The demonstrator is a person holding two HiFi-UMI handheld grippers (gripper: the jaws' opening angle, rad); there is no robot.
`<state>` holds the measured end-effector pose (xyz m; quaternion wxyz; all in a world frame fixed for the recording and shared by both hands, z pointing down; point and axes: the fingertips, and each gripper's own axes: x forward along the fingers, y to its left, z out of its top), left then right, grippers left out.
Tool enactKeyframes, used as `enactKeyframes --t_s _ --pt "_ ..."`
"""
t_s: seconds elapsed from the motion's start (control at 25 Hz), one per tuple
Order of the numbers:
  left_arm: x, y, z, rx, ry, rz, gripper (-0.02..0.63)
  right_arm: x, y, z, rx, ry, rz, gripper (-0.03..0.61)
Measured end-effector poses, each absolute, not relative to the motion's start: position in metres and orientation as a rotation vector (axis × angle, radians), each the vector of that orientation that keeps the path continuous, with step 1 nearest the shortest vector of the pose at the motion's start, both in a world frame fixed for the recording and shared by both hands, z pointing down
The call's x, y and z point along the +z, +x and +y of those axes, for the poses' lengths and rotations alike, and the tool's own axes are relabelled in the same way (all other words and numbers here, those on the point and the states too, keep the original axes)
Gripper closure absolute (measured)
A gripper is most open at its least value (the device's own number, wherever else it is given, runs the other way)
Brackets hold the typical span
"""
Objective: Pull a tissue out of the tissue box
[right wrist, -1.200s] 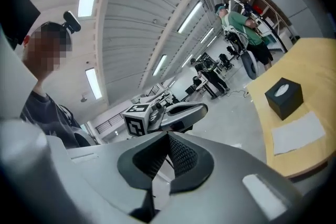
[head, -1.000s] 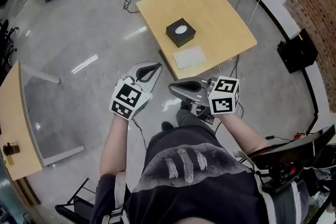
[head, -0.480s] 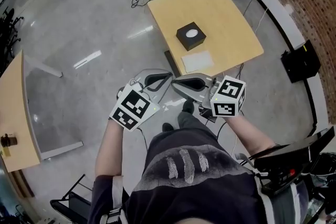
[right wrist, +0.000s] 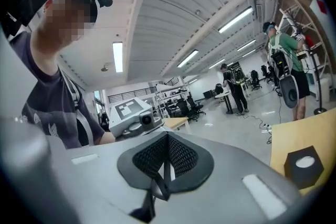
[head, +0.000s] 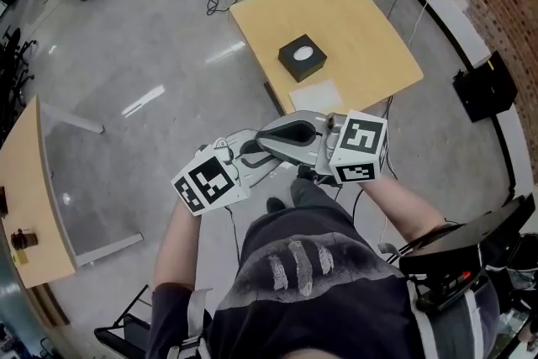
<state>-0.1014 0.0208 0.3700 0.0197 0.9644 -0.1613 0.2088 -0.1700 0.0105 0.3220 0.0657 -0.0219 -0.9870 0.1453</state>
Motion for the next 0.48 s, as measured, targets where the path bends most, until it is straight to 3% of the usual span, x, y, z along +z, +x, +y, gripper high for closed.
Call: enactKeyframes --t_s 0.48 --pt "0.357 -0.129 -0.033 0.490 2.899 -1.042 0.616 0.315 -0.137 -0.022 0.486 0.071 -3.125 0.581"
